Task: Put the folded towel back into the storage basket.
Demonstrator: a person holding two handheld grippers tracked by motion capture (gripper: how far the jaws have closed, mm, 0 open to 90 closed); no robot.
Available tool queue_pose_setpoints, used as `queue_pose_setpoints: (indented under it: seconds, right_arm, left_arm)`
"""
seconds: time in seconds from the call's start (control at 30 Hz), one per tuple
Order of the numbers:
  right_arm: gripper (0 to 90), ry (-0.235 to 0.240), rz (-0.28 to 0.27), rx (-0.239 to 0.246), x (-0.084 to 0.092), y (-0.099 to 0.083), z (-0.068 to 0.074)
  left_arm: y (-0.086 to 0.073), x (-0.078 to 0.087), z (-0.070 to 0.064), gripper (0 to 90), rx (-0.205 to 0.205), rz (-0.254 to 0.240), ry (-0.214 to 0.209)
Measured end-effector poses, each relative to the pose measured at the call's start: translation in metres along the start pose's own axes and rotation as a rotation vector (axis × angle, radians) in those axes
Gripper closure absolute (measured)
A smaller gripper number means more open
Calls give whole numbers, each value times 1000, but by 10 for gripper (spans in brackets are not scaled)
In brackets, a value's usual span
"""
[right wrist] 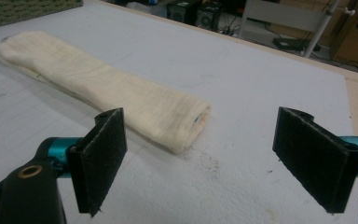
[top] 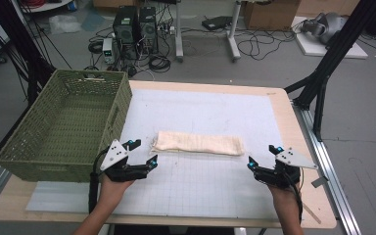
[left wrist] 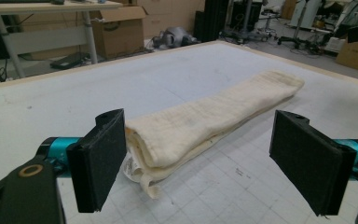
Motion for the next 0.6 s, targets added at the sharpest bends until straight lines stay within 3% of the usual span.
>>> queue_pose_setpoints:
  seconds: [0.4, 0.6]
  right_arm:
    - [162, 7, 4, 1, 1, 0, -1]
    - [164, 3, 8, 3, 1, 0, -1]
  left_arm:
    - [12, -4, -2, 191, 39, 26, -33]
    - [19, -7, -7, 190, 27, 35, -65]
Point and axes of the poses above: each handheld gripper's, and its own axes: x roughly backward along the jaws, y roughly out of its top, z roughly to its left, the point moved 5 cm from there along -x, roughly forward along the jaws, and after that the axes turned 5 degrees about -z, right-handed, at the moved point
